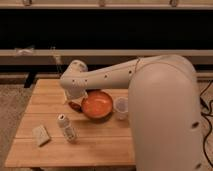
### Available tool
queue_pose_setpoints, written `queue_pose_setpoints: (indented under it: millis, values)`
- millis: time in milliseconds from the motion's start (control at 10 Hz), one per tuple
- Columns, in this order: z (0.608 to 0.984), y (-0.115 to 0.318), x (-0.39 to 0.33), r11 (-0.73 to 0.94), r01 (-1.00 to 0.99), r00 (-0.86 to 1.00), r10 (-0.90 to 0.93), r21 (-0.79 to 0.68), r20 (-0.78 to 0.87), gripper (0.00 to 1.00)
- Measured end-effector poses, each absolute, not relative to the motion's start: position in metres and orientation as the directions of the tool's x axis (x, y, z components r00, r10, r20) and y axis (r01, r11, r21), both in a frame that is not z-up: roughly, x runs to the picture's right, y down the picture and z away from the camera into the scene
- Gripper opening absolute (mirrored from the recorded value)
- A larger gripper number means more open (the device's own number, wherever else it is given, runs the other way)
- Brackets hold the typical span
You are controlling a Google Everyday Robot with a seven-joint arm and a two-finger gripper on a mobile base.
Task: Knock the bottle over
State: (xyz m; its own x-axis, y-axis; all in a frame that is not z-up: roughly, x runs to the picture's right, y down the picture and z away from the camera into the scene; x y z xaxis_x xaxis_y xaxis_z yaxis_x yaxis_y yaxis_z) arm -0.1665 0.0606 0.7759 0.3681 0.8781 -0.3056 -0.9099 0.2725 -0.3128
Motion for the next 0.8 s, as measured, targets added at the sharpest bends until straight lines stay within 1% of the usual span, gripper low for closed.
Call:
queue_pose_setpoints:
  millis: [200, 400, 800]
  values:
    - [0.737, 0.064, -0.164, 0.295, -0.898, 0.385, 0.887, -0.327, -0.257, 0.8]
    - [0.713, 0.072, -0.173, 0.321, -0.875, 0.413, 0.885, -0.363, -0.216, 0.8]
    - [0.699, 0.078, -0.186, 0.371, -0.833, 0.473, 0.863, -0.41, -0.179, 0.8]
